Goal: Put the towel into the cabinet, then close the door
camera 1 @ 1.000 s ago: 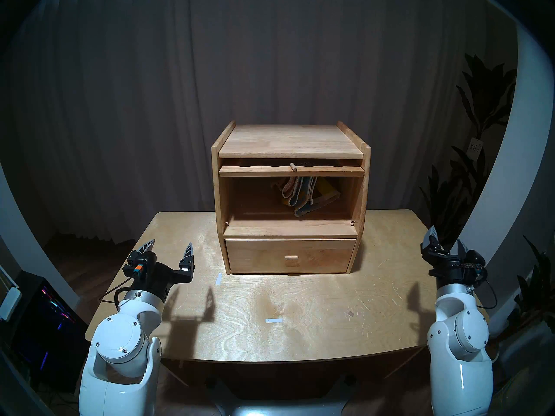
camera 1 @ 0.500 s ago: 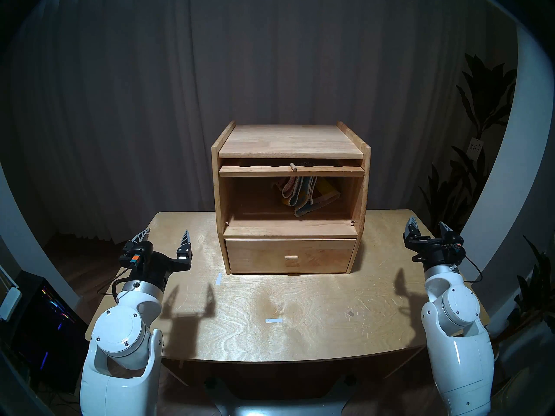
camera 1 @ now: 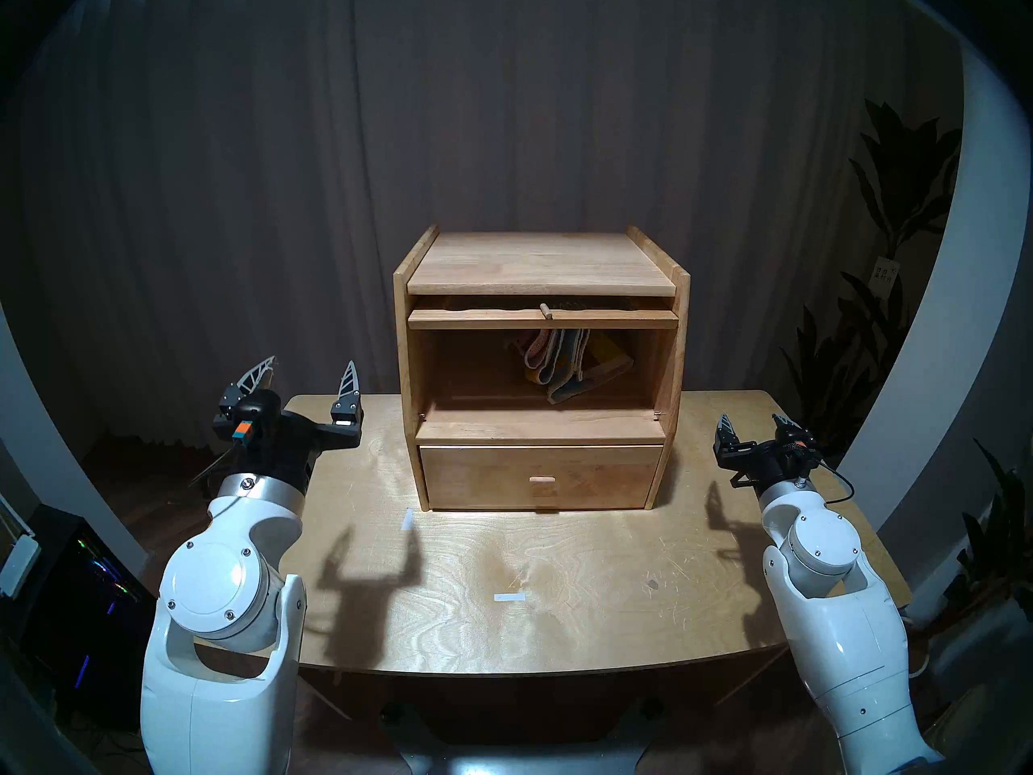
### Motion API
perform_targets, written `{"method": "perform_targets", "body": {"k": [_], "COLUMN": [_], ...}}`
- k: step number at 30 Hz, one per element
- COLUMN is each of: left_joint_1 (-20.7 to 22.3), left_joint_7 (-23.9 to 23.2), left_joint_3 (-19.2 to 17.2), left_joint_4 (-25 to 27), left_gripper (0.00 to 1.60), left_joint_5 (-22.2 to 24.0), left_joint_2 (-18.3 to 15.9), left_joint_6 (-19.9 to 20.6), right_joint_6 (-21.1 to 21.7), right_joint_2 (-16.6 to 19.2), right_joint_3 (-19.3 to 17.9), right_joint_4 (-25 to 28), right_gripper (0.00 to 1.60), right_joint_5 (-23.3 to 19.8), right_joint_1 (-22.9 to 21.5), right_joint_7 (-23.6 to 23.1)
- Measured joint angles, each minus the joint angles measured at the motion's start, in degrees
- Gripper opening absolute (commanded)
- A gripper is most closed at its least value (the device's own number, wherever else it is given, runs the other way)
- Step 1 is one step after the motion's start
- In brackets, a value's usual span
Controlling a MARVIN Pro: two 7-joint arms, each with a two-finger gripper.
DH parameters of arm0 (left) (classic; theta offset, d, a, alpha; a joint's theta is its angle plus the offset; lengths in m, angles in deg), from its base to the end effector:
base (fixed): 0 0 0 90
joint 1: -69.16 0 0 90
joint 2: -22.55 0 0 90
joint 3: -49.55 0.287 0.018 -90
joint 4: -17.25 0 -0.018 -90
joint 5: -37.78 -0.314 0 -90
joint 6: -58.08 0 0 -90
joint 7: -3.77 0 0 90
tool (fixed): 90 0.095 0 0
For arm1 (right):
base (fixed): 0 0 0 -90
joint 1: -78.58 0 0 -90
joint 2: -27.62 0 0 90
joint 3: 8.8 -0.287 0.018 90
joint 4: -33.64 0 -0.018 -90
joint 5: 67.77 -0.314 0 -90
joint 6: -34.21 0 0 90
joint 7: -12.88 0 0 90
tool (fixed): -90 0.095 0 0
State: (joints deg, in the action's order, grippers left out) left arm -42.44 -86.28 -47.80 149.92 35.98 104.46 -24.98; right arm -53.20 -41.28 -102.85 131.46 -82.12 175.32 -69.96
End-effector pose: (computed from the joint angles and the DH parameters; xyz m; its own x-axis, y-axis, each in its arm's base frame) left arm 0.3024 0.0476 -0.1472 -0.2442 -0.2187 0.9447 0.0780 -0.9755 -0.2057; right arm 0.3947 -0.1300 -0.2728 0.0124 0.1227 0.9924 -0.1449 -0.9817 0.1232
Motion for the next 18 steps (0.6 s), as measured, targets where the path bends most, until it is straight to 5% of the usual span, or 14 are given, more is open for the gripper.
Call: {"method": "perform_targets", "body": {"k": [10, 18], "left_joint_1": [-2.09, -3.70], "left_joint_7": [-5.16, -9.39], "left_joint_3": [3.56, 6.80], "left_joint_4": [5.20, 5.92], "left_gripper": [1.60, 1.60], "left_joint_5": [-12.24, -26.40], "left_joint_2": [-6.12, -12.04], "left_joint_6": [-3.81, -9.13], "right_joint_6": [0.36, 0.21], "right_joint_2": [0.64, 0.74], "right_joint_3": [1.98, 3.18], "right_joint_4": [-4.69, -7.78], "right_gripper": [1.60, 1.60], "right_joint_5": [1.31, 2.16], "right_joint_1": [-5.17, -8.86], "right_joint_7": [-0.47, -0.62]}}
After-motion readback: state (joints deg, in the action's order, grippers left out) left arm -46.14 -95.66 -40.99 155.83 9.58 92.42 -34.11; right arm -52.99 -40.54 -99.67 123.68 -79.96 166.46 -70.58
